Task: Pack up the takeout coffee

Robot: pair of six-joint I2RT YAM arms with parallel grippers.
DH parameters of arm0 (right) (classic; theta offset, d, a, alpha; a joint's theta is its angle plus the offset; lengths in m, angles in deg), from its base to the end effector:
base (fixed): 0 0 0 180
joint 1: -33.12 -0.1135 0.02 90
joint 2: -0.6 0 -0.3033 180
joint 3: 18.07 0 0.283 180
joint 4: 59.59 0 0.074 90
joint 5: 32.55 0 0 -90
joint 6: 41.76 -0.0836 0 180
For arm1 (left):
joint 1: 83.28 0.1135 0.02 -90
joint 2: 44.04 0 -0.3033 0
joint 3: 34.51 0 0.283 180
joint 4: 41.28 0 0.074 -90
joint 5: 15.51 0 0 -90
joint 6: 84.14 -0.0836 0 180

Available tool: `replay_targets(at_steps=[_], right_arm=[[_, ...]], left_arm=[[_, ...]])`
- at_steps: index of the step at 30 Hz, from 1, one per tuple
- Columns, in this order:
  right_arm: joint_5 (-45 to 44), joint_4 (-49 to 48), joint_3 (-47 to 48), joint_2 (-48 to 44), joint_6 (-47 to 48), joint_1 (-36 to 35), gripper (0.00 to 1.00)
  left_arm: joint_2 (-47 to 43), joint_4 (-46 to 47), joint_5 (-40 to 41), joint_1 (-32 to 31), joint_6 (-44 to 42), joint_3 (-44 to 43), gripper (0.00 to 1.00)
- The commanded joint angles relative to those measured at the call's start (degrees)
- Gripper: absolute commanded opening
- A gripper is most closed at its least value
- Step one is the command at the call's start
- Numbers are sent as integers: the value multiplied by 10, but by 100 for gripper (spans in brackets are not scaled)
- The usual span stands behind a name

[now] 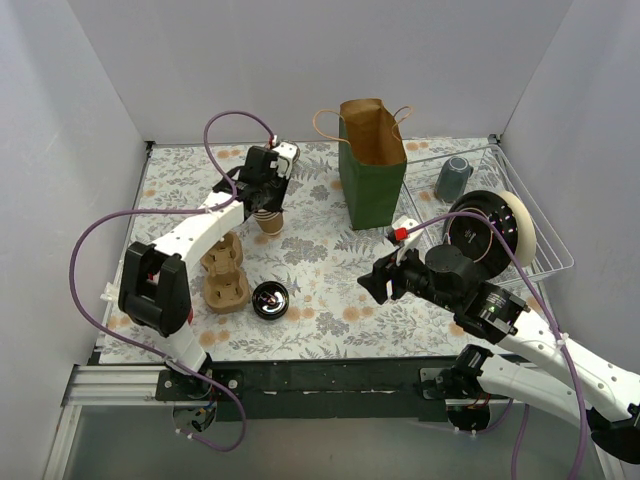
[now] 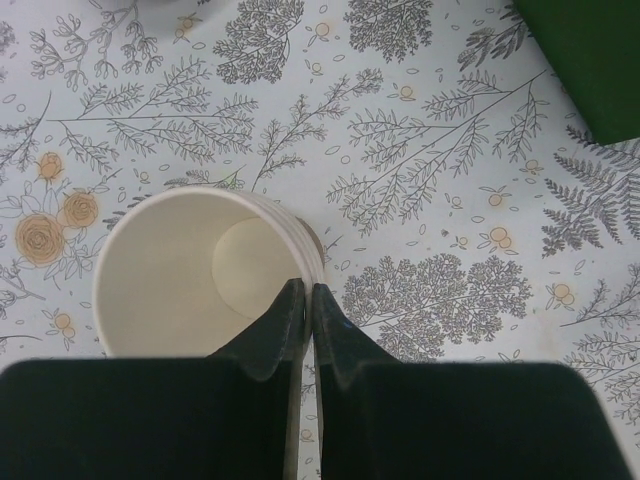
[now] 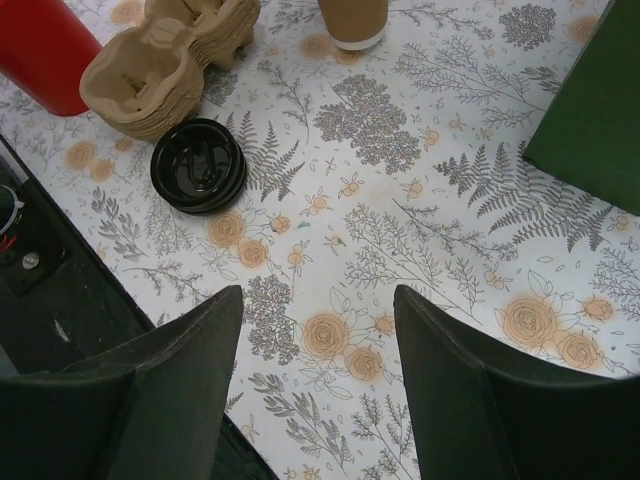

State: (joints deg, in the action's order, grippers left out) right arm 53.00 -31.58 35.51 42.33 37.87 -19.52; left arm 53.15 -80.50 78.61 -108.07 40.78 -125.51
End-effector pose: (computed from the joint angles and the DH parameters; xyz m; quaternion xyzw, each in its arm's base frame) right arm 0.1397 0.1723 0.3297 -0.2663 0.7535 0.2872 0.5280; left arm 0.4109 -0.1831 0.2718 -0.0952 0.9198 -0.1599 0.3454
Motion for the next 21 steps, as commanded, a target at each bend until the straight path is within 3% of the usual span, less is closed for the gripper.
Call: replay_targets(at_steps=[1, 9, 12, 16, 18, 21], right_arm=[[7, -36, -3, 5, -8, -3, 70], [11, -36, 4, 5, -11, -3, 70], [13, -35, 7, 6, -11, -3, 70], [15, -29, 11, 7, -11, -3, 70], [12, -28, 11, 5, -10, -3, 70], [13, -29, 11, 3, -10, -3, 70]], left_arm=[[-53, -12, 34, -6, -5, -27, 0], [-16, -37, 156, -37, -20, -53, 0], [-1, -61, 110, -41, 0, -68, 0], [65, -152, 131, -46, 45, -139, 0], [64, -153, 97, -47, 47, -126, 0], [63, -142, 95, -47, 52, -124, 21]])
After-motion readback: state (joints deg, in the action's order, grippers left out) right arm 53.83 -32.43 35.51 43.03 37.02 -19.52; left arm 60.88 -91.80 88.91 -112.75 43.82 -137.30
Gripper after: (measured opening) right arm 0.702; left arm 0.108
